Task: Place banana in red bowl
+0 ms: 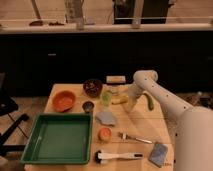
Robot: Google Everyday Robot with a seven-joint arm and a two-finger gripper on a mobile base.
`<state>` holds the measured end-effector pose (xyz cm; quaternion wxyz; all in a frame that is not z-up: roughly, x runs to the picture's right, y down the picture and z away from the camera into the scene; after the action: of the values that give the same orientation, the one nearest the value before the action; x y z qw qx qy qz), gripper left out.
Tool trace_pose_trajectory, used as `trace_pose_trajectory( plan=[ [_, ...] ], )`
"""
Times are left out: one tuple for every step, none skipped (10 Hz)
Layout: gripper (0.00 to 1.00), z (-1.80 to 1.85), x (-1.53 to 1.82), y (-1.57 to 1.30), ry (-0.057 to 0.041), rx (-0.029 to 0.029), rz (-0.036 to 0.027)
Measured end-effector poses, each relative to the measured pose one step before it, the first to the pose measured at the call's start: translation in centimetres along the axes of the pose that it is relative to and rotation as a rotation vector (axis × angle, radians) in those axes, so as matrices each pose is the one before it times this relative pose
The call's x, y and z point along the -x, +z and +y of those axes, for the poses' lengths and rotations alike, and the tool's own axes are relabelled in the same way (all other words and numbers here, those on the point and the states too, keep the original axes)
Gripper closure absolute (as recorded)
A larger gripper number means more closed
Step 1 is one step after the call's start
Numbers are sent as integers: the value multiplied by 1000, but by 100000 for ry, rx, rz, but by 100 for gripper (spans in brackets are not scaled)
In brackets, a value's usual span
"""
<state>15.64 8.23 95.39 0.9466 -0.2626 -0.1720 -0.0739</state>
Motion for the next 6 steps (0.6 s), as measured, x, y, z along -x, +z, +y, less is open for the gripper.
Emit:
trace_pose_trajectory(
  plan=[
    [20, 56, -196, 87, 465, 588, -9],
    [20, 205, -223, 96, 553, 799, -78],
    [20, 188, -177, 44, 380, 459, -69],
    [24, 184, -124, 18, 288, 244, -251],
    [35, 338, -191, 47, 304, 318, -195],
    [45, 172, -127, -78, 252, -39, -77]
  ],
)
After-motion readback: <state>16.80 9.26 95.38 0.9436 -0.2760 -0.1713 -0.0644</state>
